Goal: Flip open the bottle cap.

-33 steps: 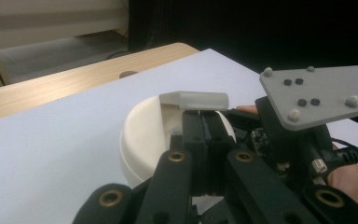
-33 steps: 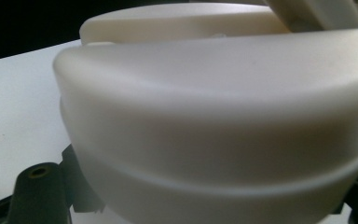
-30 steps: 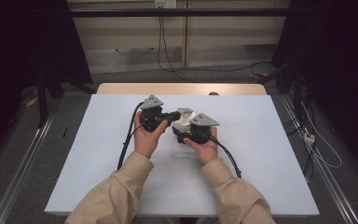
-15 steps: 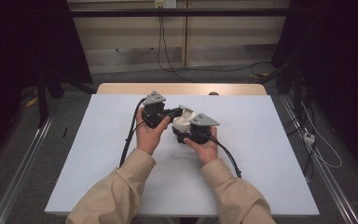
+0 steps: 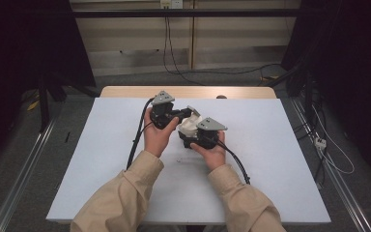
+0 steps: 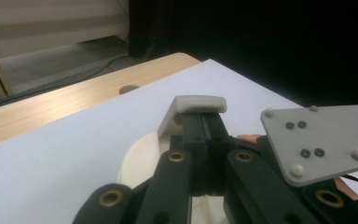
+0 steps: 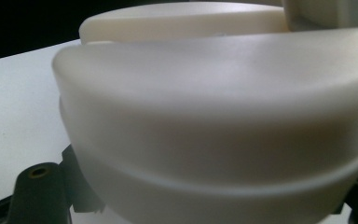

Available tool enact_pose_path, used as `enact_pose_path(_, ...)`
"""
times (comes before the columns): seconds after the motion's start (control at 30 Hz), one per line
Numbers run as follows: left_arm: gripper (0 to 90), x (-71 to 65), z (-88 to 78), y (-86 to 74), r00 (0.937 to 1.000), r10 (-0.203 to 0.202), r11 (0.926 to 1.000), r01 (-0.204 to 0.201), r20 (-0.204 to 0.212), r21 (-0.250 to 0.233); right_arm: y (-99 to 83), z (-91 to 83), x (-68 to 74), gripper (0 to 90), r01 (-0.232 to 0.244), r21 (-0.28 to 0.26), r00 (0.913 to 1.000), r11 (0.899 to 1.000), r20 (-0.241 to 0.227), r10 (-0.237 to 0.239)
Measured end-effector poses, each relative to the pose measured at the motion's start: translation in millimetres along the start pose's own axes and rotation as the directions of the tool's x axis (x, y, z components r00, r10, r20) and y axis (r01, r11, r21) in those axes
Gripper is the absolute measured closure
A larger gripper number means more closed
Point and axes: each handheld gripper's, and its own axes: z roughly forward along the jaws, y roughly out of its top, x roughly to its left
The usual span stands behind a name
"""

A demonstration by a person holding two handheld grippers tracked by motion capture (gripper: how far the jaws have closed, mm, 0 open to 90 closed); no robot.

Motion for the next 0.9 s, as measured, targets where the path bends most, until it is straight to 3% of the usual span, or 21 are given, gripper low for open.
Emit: enact_pose_path(0.9, 90.0, 1.2, 12.4, 10.8, 0.9999, 0.007, 1.0000, -0.007, -0.012, -0.004, 0.0, 0.1, 0.0, 18.7, 0.002, 0.000, 1.0000, 1.000, 0.000, -0.002)
